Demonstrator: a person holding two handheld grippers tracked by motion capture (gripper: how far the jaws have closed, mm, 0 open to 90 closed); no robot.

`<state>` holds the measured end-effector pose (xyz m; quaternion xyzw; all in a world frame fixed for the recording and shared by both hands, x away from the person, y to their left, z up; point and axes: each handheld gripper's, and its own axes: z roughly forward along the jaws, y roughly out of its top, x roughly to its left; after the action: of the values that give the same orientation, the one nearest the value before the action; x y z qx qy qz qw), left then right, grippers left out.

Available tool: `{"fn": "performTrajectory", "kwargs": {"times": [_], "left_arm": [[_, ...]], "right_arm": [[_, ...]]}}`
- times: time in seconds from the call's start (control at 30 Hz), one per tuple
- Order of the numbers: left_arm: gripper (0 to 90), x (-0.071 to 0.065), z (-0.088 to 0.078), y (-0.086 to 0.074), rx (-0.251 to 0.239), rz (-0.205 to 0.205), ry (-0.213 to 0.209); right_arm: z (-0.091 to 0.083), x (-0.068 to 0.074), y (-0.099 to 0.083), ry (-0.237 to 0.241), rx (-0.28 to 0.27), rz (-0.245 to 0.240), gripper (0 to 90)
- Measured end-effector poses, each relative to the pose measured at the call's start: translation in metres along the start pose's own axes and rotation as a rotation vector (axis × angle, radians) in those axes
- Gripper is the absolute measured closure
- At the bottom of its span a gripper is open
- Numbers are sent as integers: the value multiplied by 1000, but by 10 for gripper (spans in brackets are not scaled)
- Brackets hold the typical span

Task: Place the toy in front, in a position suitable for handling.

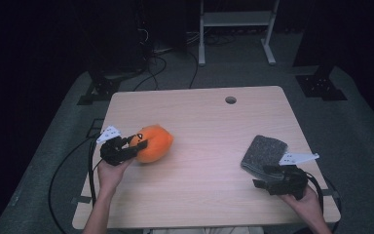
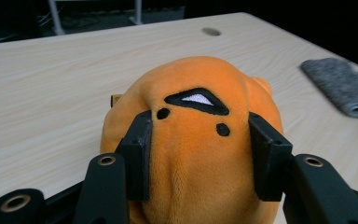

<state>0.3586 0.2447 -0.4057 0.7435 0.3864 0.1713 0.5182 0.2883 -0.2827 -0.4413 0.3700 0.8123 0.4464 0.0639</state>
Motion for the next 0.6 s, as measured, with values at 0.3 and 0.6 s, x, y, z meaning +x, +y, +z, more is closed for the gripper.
{"fn": "performTrajectory", "kwargs": {"times": [0.3,0.6], "left_arm": [[494,-51,28,8,-5,78,-146],[490,-94,64,12,31,169,-236]], "right_arm": [[3,-1,5,-1,-25,-4,233],[0,-3,7,-16,-42,-6,233]]}}
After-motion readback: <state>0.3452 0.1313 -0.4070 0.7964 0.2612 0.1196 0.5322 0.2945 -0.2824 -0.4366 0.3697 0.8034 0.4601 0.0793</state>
